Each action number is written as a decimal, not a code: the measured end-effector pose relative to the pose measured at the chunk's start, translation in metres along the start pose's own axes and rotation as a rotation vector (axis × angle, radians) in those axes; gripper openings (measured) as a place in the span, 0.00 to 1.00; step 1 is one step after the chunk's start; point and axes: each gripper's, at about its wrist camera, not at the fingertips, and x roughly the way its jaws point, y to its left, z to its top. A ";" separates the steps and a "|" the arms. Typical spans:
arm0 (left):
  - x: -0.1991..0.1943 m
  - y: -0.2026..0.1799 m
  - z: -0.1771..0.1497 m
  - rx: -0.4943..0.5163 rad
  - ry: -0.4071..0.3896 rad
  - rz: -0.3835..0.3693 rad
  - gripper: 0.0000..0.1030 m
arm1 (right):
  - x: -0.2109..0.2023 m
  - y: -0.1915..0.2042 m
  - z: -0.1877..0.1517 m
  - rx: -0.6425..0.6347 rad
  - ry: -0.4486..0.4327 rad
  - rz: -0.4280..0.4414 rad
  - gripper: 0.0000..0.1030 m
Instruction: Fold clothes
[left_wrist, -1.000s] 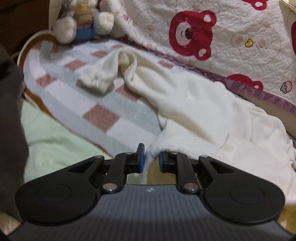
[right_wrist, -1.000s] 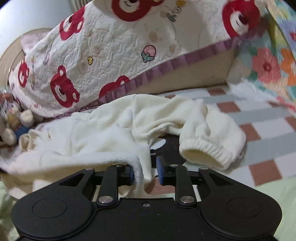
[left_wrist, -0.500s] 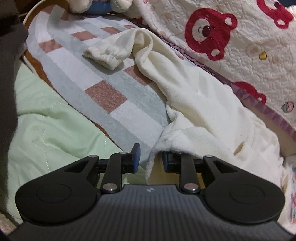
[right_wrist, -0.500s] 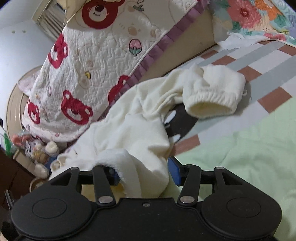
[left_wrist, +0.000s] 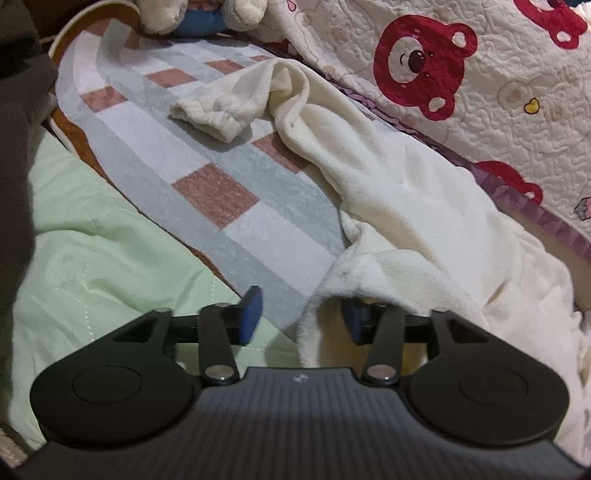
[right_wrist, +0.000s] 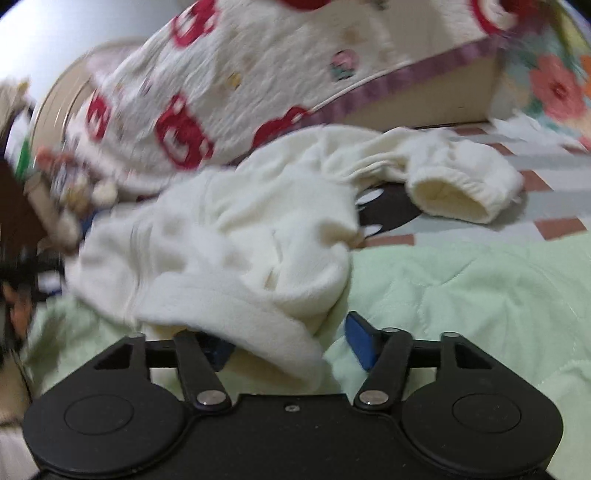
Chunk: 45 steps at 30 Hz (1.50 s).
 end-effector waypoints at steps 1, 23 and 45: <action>0.000 0.001 0.000 -0.003 0.001 0.002 0.49 | 0.000 0.004 -0.003 -0.040 0.014 -0.001 0.45; -0.027 -0.043 -0.016 0.267 -0.124 -0.012 0.04 | 0.001 -0.020 0.030 0.159 -0.110 0.072 0.09; -0.095 -0.033 -0.008 0.182 -0.213 -0.002 0.04 | -0.016 -0.038 0.065 0.271 -0.159 0.028 0.09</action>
